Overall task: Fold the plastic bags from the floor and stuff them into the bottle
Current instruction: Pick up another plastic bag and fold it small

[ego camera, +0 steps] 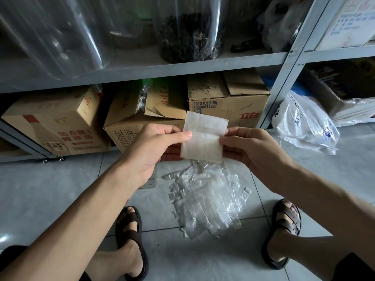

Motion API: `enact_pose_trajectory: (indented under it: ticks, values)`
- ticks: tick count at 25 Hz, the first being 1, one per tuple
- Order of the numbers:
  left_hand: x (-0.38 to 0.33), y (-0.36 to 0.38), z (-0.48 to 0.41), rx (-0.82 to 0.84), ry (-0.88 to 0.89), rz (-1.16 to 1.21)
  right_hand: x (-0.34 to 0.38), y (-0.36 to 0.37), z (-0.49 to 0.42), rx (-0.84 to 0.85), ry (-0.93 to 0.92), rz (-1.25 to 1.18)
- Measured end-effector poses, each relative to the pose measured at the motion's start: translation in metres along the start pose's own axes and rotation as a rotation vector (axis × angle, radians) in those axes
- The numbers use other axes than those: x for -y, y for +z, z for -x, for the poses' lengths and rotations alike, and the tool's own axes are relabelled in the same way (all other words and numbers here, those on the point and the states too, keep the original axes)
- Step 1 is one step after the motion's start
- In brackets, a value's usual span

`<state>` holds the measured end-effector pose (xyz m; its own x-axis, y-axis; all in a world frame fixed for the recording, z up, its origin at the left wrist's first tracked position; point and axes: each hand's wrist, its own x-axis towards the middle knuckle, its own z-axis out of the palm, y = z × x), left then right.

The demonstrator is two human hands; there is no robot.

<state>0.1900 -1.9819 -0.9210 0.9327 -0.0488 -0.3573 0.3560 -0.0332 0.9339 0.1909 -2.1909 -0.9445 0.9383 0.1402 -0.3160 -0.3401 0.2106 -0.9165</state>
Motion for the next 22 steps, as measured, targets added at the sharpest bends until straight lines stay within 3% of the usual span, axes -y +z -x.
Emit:
enact_pose_trajectory:
  ticks: [11,22]
  values:
    - [-0.003,-0.009,-0.004,0.080,-0.024,-0.022,0.001,0.000,0.001,0.062,-0.018,0.160]
    - [-0.003,-0.007,-0.003,0.102,-0.011,0.024,0.008,-0.005,0.004,0.116,-0.015,0.106]
